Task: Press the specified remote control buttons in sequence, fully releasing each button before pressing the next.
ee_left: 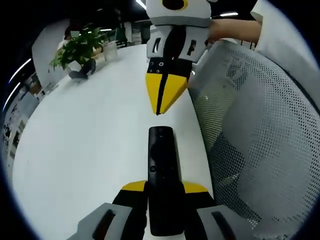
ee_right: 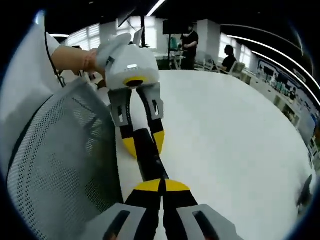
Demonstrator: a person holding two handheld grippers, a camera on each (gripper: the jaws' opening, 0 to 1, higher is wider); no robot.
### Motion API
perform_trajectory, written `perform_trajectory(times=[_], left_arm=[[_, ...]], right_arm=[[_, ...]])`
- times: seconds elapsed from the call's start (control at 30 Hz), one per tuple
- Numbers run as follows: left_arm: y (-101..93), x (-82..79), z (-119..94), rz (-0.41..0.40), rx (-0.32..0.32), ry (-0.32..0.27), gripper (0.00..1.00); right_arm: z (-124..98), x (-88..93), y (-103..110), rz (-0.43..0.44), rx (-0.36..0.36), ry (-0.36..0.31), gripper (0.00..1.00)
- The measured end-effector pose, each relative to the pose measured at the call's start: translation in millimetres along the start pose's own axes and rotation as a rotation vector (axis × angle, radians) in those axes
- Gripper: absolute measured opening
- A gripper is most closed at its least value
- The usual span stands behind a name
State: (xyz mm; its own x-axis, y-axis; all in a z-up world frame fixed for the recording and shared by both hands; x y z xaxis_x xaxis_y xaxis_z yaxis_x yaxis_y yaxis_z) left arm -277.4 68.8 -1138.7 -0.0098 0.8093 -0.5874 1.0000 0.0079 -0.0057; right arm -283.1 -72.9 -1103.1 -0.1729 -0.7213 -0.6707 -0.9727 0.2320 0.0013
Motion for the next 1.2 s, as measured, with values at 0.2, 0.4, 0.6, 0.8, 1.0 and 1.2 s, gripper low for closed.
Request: perform_trajectory(times=[0.2, 0.4, 0.6, 0.8, 1.0, 1.2], left_arm=[[0.2, -3.0, 0, 0.014, 0.005, 0.022, 0.23], [0.1, -2.8, 0, 0.012, 0.008, 0.023, 0.23], [-0.3, -2.6, 0, 0.003, 0.005, 0.02, 0.23], [-2.4, 3.1, -6, -0.058, -0.05, 0.06, 0.23], [-6.8, 10.9, -10, -0.081, -0.097, 0.024, 0.23], [-4.0, 10.0, -9, -0.082, -0.065, 0.033, 0.22]], right_arm=[[11, 12.5, -5, -0.087, -0.025, 0.121, 0.0], [19, 11.5, 1, -0.141, -0.061, 0.161, 0.0], [20, 11.5, 2, -0.178, -0.051, 0.195, 0.0], [22, 8.5, 3, -0.128, -0.001, 0.246, 0.0], [22, 8.3, 1, 0.004, 0.011, 0.222, 0.0], [16, 10.2, -1, 0.041, 0.005, 0.117, 0.0]])
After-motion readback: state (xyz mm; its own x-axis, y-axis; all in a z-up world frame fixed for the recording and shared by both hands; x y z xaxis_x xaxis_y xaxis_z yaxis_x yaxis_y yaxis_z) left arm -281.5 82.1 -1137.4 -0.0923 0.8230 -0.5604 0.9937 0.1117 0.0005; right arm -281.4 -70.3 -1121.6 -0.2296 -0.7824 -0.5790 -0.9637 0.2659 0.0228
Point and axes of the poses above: the point that each gripper's makers call its tool centre point, and the gripper's own axes: z roughly forward along the fingers, y roughly to its left, x roughly out of its underside, the point moved 7 cm from there along -z, roughly backward along the fingers, and after that the axes turned 1 degree about y, right-handed, at the moved point
